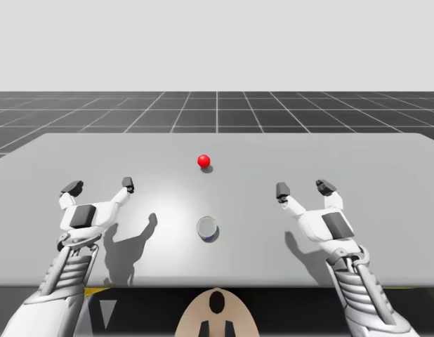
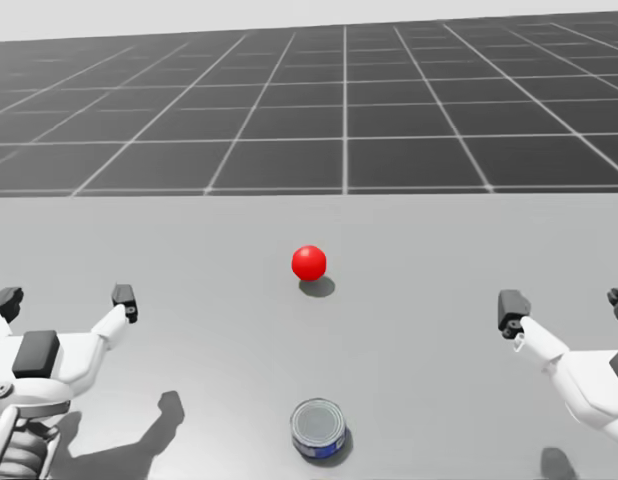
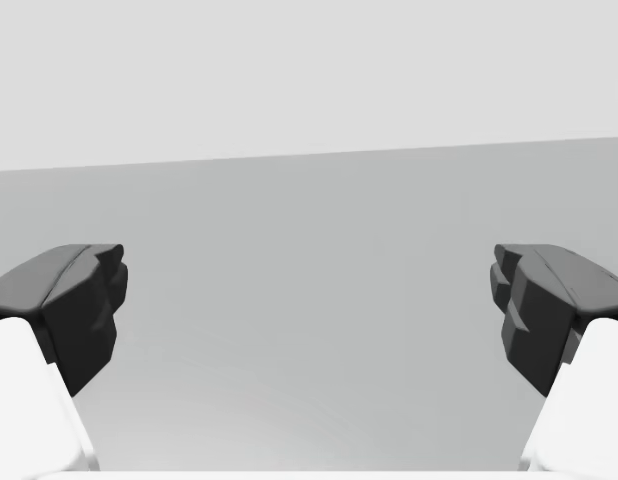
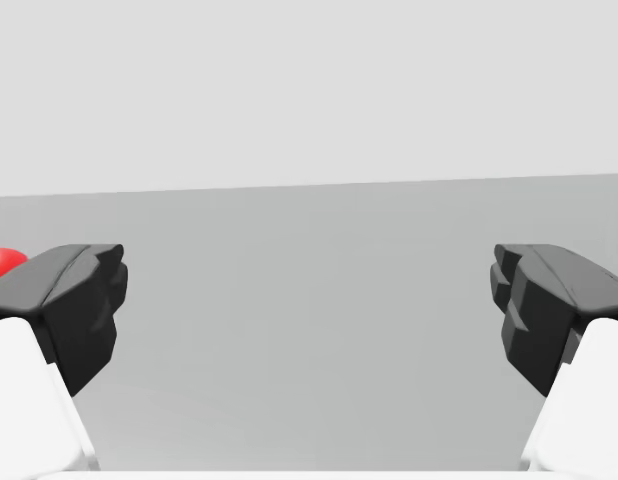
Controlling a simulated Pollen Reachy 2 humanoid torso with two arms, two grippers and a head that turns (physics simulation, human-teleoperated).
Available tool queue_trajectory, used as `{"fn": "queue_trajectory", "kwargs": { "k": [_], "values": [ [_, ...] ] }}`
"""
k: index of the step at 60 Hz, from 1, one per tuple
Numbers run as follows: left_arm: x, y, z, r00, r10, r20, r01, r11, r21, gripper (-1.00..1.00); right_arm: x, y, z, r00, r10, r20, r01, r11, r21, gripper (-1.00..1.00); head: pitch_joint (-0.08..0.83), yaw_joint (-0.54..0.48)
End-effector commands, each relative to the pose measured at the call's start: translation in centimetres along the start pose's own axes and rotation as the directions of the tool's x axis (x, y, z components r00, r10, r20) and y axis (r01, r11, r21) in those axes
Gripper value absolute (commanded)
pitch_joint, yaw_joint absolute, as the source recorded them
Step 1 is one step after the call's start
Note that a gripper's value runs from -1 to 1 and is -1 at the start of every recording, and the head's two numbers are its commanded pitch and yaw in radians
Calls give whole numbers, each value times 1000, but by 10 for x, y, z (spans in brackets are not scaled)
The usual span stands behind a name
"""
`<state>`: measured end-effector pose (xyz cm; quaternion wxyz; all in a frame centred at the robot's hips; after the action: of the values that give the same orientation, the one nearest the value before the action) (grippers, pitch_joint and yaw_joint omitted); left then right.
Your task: Watch the red light. When it turns green, pick up the object.
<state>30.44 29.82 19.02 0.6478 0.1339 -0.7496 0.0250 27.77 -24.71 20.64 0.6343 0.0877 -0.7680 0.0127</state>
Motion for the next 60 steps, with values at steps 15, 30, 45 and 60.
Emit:
{"fn": "queue_trajectory", "kwargs": {
  "k": [15,30,45,60],
  "values": [
    [-1,-1,-1,1000,-6,-5,6,1000,-4,-1000,-2,2,0,1000,-13,2,13,1000,6,-1000,426,92],
    [-1,-1,0,1000,-6,-4,6,1000,-4,-1000,-2,2,0,1000,-12,4,12,1000,4,-1000,433,89],
    [-1,-1,0,1000,-6,-4,6,1000,-4,-1000,-1,2,0,1000,-10,7,10,1000,1,-1000,436,89],
    [-1,-1,0,1000,-6,-4,6,1000,-4,-1000,-1,1,0,1000,-6,10,6,1000,2,-1000,437,89]
  ]
}}
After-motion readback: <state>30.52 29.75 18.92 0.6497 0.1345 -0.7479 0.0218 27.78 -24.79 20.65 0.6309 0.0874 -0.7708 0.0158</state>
